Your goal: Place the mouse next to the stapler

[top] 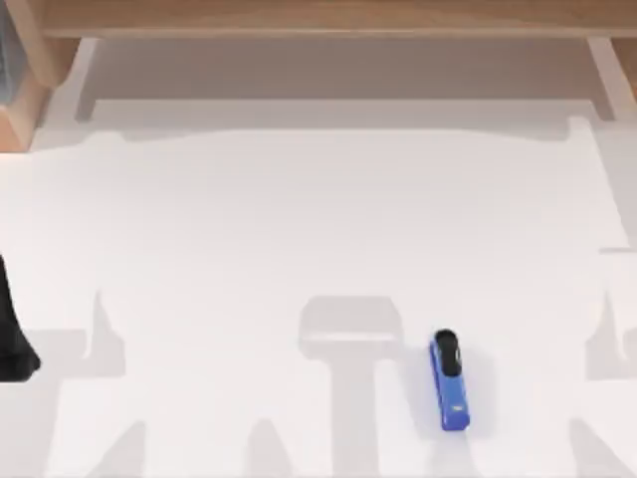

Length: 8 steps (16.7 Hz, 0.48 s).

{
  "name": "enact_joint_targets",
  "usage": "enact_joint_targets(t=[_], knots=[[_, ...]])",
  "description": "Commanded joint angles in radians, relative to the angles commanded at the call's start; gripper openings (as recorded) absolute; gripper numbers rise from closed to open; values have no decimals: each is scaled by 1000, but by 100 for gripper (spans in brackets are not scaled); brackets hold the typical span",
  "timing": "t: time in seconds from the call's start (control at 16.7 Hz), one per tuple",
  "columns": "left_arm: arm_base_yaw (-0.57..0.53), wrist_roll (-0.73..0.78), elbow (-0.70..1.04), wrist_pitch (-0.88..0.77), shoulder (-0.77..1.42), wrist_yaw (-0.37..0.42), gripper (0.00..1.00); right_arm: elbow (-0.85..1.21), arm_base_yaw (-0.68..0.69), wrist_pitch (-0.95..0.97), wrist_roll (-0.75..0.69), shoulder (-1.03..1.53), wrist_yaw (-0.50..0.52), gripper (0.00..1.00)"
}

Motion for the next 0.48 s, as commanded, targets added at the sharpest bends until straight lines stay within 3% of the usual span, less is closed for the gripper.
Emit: enact_joint_targets(t=[0.24,0.48], knots=[[0,0,0,0,0,0,100,29,-10,-28,7,29,0,100],[0,0,0,0,0,0,100,211,-64,-204,34,211,5,100]])
